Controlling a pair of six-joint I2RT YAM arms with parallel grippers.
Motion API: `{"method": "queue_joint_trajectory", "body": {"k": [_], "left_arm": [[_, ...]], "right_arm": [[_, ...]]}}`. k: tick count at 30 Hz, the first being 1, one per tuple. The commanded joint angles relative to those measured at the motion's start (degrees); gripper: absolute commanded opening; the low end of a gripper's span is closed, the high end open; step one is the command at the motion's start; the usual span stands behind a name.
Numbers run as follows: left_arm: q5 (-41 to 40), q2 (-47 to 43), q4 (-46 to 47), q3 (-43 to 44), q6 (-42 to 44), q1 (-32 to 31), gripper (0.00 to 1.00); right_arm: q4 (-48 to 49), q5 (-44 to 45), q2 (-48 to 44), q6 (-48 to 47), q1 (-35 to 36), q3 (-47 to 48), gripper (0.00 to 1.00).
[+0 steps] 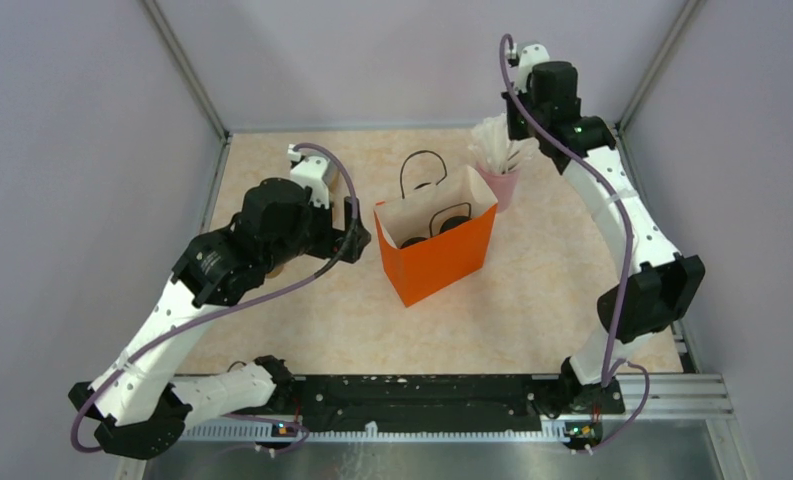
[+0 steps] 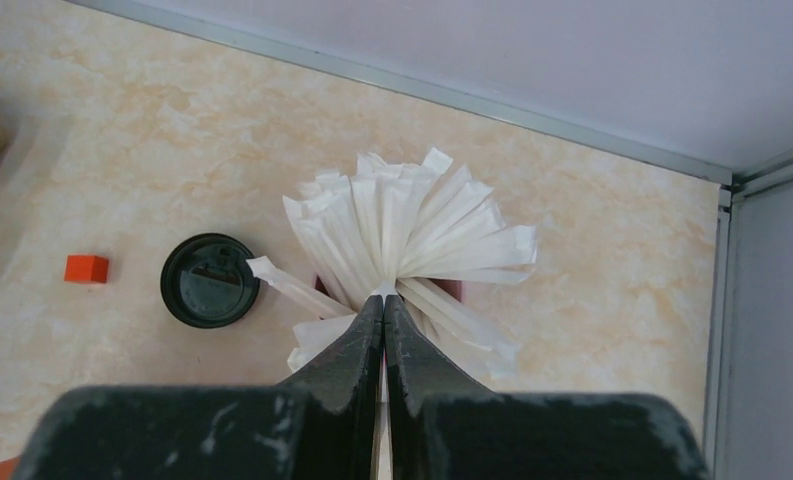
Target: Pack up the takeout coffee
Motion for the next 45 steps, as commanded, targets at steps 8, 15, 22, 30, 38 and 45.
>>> {"method": "queue_joint_trajectory", "body": {"k": [8,15,22,30,38,45], "left_arm": [[-1.73,-4.12,5.44,-4.79,-0.23,0.23,0.99],[-0.04,-4.32,7.07,-5.94,-0.07,0.18,0.99],[1.09,-3.08,5.31,-3.58,1.77,0.23,0.99],[0.97,-4.12,4.28,-4.03,1.04,0.17,0.99],[0.12,-4.89,4.08,-4.33,0.37,0.18,0.99],[-0.07,-4.32,4.23,-3.82,0.76,0.21,0.99]], "right_arm": [[-14.30,-2.34,-5.20,-0.44,-0.50,20.46,0.00],[2.05,-10.57,-17.04,-5.71,-0.50,-6.99,0.45],[4.99,-16.31,-17.50,-6.78,-0.49,-14.62,0.49],[5.26,-14.03,-14.33,-6.84,-0.53,-15.83,0.46],[5.09,-12.44,-12.96,-6.35,-0.49,-16.54,0.33],[5.65,-10.86,-12.45,-6.45,-0.53,-17.15,0.26]]}}
